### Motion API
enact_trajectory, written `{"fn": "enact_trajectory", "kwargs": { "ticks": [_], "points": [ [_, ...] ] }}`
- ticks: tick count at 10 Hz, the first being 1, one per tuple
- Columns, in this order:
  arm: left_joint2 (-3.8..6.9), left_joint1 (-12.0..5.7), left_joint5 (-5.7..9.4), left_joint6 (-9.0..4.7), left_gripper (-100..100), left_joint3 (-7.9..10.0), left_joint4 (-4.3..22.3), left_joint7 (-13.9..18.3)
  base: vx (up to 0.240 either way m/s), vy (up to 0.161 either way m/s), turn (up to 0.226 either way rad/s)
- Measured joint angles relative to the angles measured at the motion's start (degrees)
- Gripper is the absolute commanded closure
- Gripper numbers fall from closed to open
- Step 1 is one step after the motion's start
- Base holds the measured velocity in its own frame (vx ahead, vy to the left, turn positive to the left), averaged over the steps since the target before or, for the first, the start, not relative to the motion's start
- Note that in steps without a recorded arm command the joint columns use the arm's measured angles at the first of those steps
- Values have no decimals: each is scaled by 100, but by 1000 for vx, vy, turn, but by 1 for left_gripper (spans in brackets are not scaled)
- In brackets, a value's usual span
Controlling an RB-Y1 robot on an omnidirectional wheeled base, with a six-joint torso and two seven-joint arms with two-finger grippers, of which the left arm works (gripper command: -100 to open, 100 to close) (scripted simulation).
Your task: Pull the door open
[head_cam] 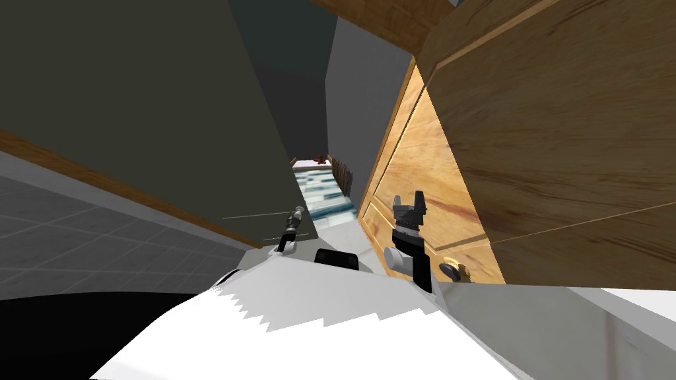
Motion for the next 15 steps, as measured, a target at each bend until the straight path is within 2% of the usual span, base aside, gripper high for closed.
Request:
{"fn": "enact_trajectory", "kwargs": {
  "ticks": [4,12,15],
  "points": [
    [-105,-63,170,36,-100,17,-14,572,-59,15,-60],
    [-369,-234,604,123,-100,66,-11,1790,-71,20,-70],
    [-430,-284,719,145,-100,77,0,2184,-57,12,-51]
  ]
}}
